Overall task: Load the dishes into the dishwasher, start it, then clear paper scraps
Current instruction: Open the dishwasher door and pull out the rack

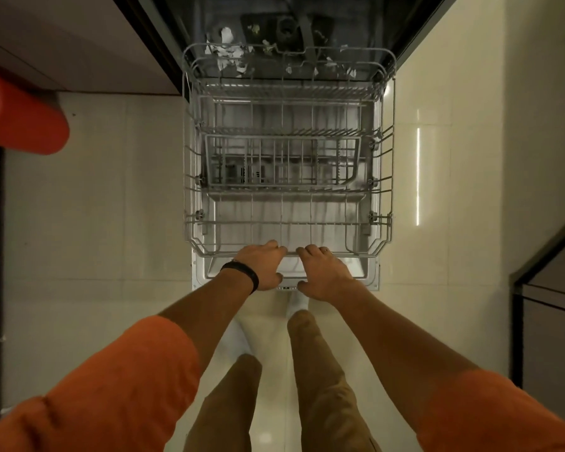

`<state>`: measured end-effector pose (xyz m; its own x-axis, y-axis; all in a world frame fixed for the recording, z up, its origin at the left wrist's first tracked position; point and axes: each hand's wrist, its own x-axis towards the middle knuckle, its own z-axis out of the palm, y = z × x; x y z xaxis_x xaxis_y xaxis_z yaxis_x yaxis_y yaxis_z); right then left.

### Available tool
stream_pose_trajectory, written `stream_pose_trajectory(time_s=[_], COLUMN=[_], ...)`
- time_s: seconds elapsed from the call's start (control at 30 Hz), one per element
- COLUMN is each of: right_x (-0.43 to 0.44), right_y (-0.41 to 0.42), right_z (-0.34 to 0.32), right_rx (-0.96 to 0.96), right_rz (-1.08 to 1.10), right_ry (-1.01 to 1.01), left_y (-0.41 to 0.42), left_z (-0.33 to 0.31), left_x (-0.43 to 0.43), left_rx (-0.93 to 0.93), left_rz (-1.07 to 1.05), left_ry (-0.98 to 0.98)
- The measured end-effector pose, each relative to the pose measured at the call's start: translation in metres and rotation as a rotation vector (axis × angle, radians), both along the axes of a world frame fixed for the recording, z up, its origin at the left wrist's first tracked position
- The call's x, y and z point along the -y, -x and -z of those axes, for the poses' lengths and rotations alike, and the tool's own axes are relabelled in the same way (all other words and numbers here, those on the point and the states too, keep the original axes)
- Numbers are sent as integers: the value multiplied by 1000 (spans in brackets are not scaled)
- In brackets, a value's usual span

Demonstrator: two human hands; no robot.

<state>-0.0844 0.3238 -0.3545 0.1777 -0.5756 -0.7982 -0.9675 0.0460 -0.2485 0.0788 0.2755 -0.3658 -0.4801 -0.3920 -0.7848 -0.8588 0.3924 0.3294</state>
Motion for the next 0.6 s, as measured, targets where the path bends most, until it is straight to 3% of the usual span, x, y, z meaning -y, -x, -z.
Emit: stream_pose_trajectory(time_s=[0.23, 0.6], right_x=[43, 231], right_y=[10, 44], right_z=[-18, -145], right_rx=[-40, -81], right_rz=[-87, -47], right_ry=[69, 432], left_y=[8, 19], left_z=[-19, -146], left_x=[46, 212], left_rx=[-4, -84], left_rz=[-43, -165], left_ry=[124, 522])
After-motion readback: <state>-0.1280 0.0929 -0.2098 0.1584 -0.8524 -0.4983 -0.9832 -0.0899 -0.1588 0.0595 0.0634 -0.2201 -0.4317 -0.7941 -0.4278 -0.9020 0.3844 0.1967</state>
